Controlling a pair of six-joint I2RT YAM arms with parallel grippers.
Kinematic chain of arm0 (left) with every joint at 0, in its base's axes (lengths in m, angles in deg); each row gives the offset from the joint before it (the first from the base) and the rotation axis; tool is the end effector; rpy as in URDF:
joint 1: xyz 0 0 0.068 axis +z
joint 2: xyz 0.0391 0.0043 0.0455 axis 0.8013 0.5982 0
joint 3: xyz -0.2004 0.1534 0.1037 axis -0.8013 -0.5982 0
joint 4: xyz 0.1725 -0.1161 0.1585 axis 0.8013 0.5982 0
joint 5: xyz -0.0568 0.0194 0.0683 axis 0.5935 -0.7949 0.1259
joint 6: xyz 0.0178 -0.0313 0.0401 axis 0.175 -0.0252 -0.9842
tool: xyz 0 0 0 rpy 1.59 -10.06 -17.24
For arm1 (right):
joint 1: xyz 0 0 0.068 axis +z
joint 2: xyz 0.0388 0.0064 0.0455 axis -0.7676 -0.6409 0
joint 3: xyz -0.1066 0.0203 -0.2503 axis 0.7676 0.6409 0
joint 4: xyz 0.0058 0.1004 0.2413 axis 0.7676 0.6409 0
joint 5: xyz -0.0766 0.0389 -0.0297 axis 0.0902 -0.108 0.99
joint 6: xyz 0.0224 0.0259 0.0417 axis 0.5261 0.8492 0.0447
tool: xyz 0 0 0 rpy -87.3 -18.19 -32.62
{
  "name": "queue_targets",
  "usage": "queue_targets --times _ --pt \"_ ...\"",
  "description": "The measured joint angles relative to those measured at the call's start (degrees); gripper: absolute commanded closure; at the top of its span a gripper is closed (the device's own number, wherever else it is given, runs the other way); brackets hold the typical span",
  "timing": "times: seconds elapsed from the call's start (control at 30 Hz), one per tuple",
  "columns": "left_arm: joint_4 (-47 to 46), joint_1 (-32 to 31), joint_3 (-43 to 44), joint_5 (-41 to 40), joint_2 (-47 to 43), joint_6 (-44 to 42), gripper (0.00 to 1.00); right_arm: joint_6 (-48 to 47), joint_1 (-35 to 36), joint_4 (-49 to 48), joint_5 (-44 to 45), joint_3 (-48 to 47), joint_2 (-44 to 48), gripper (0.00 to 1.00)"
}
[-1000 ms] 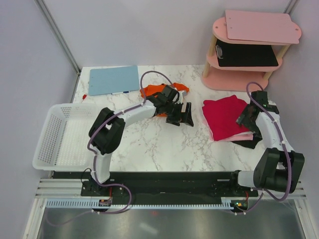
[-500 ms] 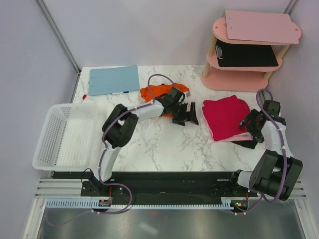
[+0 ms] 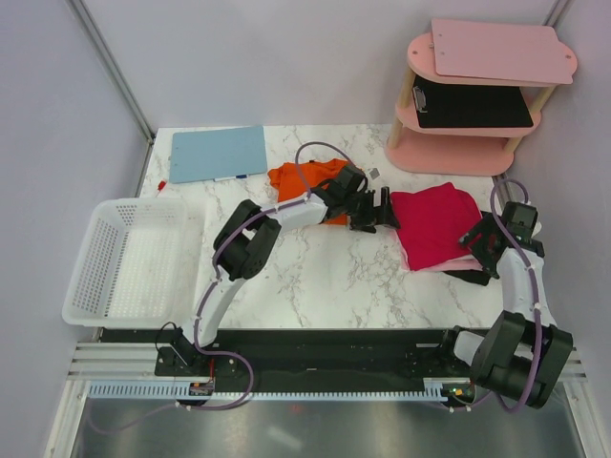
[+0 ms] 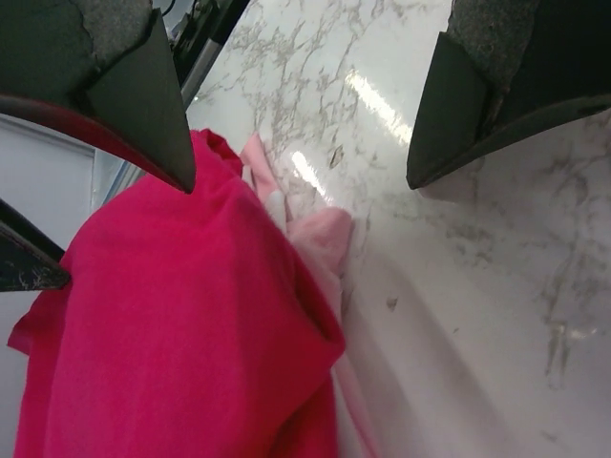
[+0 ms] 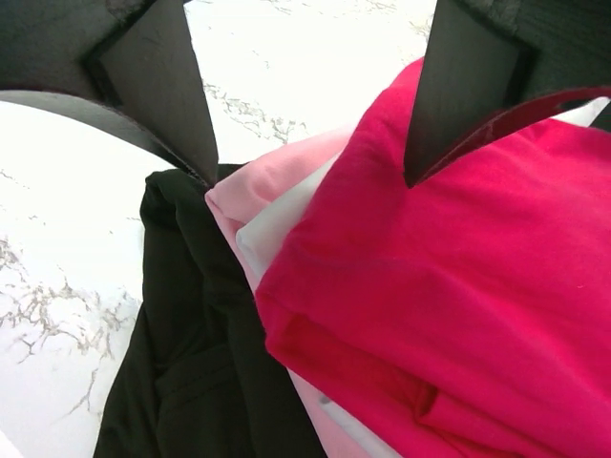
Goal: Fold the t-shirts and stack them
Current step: Put the neatly folded tshirt into the corner of the board with the right arm
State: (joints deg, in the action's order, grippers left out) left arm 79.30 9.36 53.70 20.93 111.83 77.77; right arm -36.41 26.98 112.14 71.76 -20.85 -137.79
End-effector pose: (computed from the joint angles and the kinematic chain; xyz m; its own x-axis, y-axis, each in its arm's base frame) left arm 0.3668 -0.3763 0.1494 -0.9288 0.0737 -0.3632 0.3349 0.5864 -0.7376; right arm 0.2038 -0.0874 0.2192 -0.4999 0.7195 -0.4820 0.7097 0.6593 0.2482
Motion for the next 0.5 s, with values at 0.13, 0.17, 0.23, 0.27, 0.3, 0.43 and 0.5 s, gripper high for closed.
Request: queue_targets --times 0.13,0.17,0.23,0.27,0.3,0.43,0.5 --pt "-1.88 -0.79 4.24 0.55 3.34 1.62 0.04 1.40 -0.02 -1.27 0.00 0.70 0.81 1.00" --pt "-2.32 -1.03 5.53 0.57 4.33 2.01 0.05 1.73 -0.02 -1.73 -0.35 1.09 0.50 1.00" --pt "-3.13 -1.55 8.07 0.55 6.21 2.71 0.08 2.51 -0.11 -2.43 -0.52 1.73 -0.22 1.00" --pt "-3.37 -1.81 9.38 0.61 7.13 3.08 0.09 2.93 -0.24 -2.80 -0.52 2.08 -0.61 1.00" --pt "-3.67 -2.08 10.64 0.63 8.04 3.48 0.12 3.17 -0.28 -3.04 -0.55 2.34 -0.87 1.00" --pt "-5.18 -2.93 12.81 0.85 10.10 4.81 0.24 4.13 -0.33 -3.65 -0.52 3.15 -0.39 1.00" --pt "-5.38 -3.13 12.81 0.94 10.21 5.22 0.39 4.59 -0.37 -3.65 -0.46 3.63 0.85 1.00"
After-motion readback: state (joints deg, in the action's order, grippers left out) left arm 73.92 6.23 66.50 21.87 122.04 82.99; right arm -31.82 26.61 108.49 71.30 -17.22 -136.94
